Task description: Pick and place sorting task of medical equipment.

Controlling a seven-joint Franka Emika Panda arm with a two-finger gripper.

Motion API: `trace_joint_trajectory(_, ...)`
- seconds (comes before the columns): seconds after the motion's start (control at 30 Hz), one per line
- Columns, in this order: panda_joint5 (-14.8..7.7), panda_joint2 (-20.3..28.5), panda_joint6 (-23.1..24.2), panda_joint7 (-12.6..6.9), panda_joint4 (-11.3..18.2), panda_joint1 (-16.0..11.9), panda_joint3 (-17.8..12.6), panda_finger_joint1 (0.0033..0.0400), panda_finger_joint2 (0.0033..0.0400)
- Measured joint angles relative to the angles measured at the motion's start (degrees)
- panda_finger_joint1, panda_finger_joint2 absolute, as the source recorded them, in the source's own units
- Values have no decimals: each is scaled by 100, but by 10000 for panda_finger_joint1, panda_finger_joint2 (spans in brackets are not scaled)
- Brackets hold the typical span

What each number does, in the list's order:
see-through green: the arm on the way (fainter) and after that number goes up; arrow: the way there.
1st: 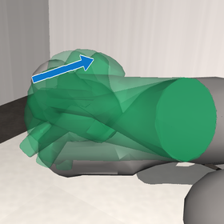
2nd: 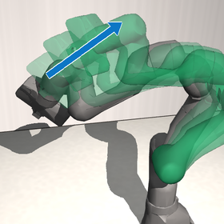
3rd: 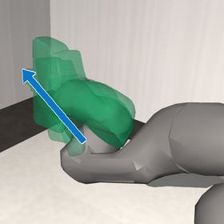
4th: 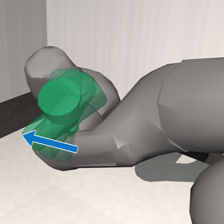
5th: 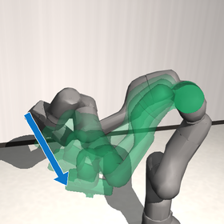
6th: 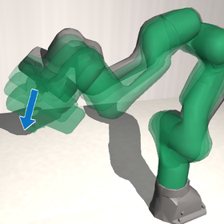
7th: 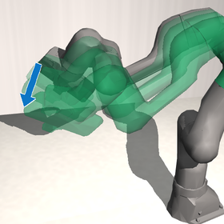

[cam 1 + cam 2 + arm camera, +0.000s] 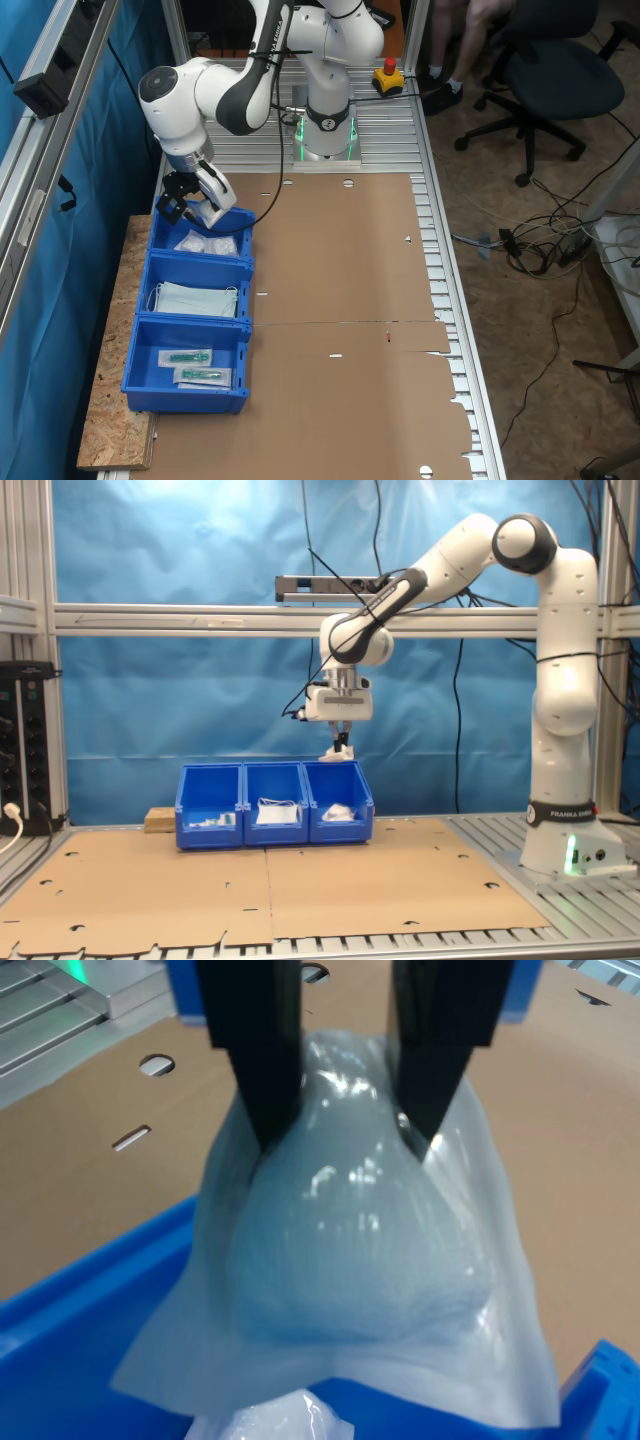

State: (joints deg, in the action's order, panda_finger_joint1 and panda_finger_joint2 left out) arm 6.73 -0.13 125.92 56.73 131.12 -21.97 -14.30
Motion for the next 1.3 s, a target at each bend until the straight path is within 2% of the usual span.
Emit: trace_joint_trajectory(1.3,0,-57,251,0,17,-3,-48,62,62)
